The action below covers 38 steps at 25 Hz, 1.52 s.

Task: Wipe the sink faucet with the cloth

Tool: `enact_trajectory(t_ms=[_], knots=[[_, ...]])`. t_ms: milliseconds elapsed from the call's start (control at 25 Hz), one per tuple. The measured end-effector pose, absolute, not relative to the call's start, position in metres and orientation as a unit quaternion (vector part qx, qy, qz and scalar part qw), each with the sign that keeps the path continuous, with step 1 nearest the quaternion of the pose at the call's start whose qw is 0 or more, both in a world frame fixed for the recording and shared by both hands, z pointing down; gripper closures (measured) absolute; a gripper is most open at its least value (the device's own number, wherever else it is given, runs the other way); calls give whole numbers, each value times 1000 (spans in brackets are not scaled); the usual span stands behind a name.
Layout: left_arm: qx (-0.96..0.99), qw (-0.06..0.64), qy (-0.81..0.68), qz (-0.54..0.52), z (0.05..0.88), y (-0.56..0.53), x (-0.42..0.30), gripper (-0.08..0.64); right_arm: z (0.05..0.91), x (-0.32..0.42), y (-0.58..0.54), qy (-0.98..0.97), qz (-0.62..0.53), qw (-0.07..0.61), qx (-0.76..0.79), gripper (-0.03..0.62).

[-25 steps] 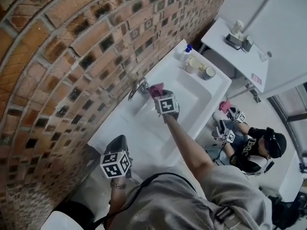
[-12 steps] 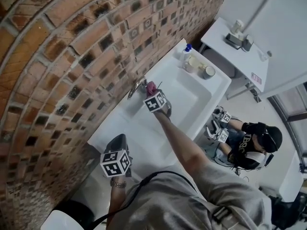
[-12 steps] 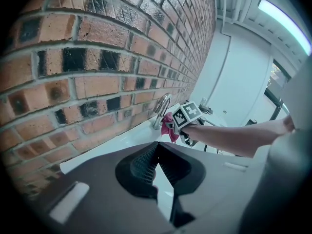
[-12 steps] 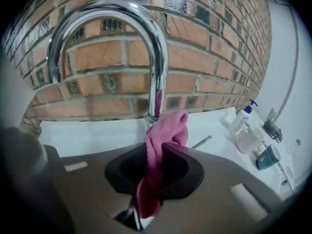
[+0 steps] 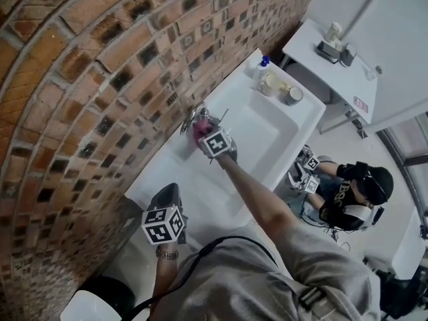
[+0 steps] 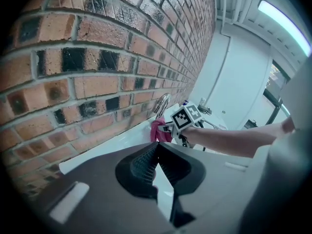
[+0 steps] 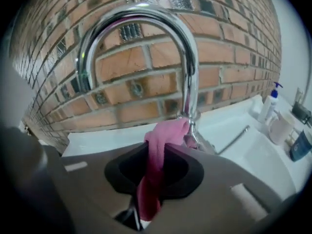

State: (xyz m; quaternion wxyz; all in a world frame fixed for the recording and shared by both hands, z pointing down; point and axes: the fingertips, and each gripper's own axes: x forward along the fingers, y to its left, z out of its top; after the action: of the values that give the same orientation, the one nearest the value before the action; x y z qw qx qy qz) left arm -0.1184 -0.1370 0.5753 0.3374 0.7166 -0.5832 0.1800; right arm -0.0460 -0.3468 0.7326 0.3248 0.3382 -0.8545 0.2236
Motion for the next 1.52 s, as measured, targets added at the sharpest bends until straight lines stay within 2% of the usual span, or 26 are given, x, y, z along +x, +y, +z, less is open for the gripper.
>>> enact_trajectory(t_ms=[200, 360, 520, 640, 720, 800, 960, 1120, 1400, 1520], knots=[[715, 340, -583, 181, 573, -133, -119, 540, 767, -28, -360, -813, 212, 412, 354, 531], [712, 340, -589, 173, 569, -137, -123, 540, 781, 11, -343, -792, 222, 426, 377, 534], [712, 342, -589, 170, 571, -137, -124, 540, 778, 68, -341, -760, 259, 398, 443, 532], [712, 344, -587, 172, 573, -137, -122, 540, 753, 96, -365, -750, 287, 312, 507, 532], [714, 343, -585, 172, 573, -138, -120, 540, 739, 89, -379, -763, 316, 245, 507, 532], [717, 340, -583, 172, 571, -139, -117, 540, 739, 67, -377, -780, 334, 230, 477, 532], [719, 335, -584, 175, 566, -138, -115, 540, 757, 14, -339, -807, 333, 274, 403, 532], [717, 337, -586, 172, 562, -136, -118, 540, 756, 0, -319, -816, 308, 297, 390, 534], [688, 344, -618, 164, 566, -124, -152, 540, 667, 33, -393, -815, 231, 231, 479, 532], [685, 346, -621, 162, 568, -122, -153, 541, 694, 15, -416, -813, 227, 309, 439, 532]])
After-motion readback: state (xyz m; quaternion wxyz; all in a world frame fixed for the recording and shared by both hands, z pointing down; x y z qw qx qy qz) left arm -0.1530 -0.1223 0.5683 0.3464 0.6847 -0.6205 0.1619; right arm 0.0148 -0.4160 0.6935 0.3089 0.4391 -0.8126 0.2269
